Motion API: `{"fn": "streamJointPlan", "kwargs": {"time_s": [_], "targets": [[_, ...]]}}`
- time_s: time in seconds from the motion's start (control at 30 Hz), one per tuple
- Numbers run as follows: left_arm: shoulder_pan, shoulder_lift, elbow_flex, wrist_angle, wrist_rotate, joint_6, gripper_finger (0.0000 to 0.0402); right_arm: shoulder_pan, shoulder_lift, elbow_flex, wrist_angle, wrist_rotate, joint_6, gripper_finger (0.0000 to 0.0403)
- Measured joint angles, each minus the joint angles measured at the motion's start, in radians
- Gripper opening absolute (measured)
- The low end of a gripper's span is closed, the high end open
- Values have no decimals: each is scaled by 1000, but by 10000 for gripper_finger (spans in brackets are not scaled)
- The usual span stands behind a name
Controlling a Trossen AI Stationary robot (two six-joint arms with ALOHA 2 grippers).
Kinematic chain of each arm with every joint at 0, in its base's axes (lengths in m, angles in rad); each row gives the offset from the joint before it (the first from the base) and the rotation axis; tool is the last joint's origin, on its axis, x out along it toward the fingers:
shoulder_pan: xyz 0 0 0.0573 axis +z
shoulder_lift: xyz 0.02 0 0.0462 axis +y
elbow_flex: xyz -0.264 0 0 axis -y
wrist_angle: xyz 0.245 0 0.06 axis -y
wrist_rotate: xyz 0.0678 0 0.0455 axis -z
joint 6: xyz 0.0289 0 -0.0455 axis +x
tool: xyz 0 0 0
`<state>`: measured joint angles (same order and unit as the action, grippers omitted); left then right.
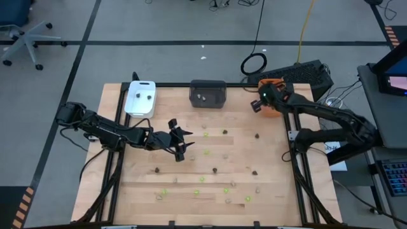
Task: Sort Halloween decoration
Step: Put the green toy spider into the orange bin
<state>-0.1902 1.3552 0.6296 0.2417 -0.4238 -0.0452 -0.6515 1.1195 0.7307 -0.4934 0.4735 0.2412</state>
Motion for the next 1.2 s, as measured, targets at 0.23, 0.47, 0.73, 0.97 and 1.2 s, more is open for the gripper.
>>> {"fn": "streamJointPlan", "kwargs": {"time_s": [0.23, 0.47, 0.73, 0.97, 1.2], "targets": [[0, 0, 0, 42, 22, -1, 196, -123, 1, 0, -41, -3, -51, 0], [0, 0, 0, 43, 30, -1, 196, -168, 1, 0, -132, -4, -52, 0], [0, 0, 0, 41, 31, -1, 196, -187, 14, 0, -177, 10, -41, 0], [-2, 0, 0, 40, 51, -2, 196, -178, 45, 0, -185, 56, -37, 0], [-3, 0, 0, 40, 57, -3, 196, -178, 46, 0, -185, 63, -37, 41]]}}
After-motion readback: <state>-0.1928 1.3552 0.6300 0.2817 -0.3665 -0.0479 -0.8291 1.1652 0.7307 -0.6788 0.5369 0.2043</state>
